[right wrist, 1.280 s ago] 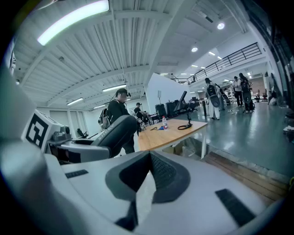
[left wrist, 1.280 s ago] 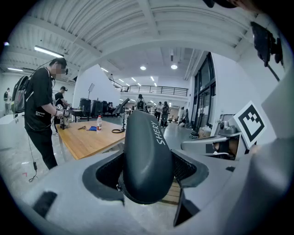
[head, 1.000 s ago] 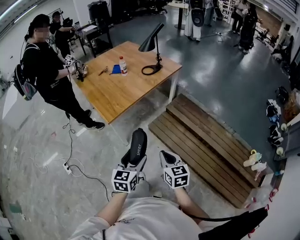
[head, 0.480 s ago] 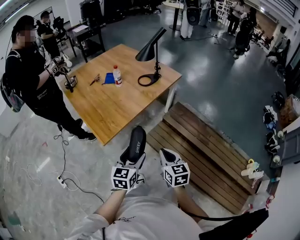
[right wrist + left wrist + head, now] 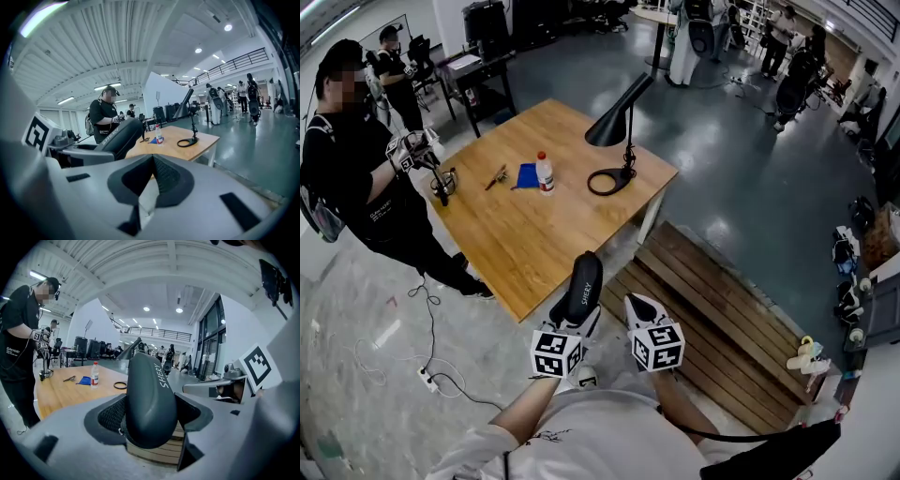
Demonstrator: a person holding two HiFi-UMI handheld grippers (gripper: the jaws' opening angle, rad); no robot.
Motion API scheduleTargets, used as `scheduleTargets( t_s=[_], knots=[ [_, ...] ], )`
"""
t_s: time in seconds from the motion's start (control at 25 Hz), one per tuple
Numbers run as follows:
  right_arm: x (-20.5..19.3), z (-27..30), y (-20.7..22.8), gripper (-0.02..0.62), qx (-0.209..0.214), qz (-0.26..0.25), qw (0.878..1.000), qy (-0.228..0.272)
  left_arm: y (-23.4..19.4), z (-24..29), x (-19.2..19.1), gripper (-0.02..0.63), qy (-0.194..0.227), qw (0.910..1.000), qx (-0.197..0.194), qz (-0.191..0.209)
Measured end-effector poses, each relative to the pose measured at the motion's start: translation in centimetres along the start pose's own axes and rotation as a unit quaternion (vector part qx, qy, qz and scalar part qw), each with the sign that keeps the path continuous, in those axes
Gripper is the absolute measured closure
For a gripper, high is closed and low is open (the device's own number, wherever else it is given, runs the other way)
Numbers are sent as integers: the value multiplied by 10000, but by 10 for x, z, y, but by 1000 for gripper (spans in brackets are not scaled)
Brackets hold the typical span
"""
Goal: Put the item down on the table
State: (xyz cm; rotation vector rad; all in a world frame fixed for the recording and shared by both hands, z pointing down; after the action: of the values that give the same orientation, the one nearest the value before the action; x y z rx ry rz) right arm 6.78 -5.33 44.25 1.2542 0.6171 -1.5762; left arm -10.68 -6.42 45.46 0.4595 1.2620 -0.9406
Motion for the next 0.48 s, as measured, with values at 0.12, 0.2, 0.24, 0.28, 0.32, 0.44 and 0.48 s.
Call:
scheduleTargets(
  t_s=[0.12, 0.2, 0.24, 0.28, 0.32, 0.44, 0.48],
  knots=[
    [9, 15, 7, 591, 106, -38, 9999, -13, -8, 12, 5, 279, 18, 9999, 96, -112],
    [14, 25, 11, 591, 197, -72, 9998, -40, -12, 17, 8, 279, 13, 9997, 188, -135],
    [16, 30, 13, 591, 252, -92, 9996, -60, -13, 20, 9, 279, 15, 9996, 236, -152],
    [17, 35, 15, 591, 304, -115, 9994, -83, -14, 22, 9, 279, 20, 9995, 276, -166],
    [19, 40, 18, 591, 348, -133, 9992, -104, -16, 24, 10, 279, 24, 9994, 313, -176],
    [23, 52, 25, 591, 458, -154, 9987, -141, -21, 31, 10, 279, -11, 9988, 439, -215],
    [24, 55, 28, 591, 488, -163, 9985, -160, -22, 34, 10, 279, -29, 9986, 480, -232]
  ],
)
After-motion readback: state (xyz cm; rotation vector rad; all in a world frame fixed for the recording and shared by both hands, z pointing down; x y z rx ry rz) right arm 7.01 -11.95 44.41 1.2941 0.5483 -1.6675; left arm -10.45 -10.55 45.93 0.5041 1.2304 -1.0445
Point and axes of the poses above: the fingertips, and each gripper's own axes: z forward along the fingers, y to its right, x out of its top, the point moved 7 cm from there along -z, backward along the fingers, and after that the axes turned 1 degree about y, right-handed, at the moved point
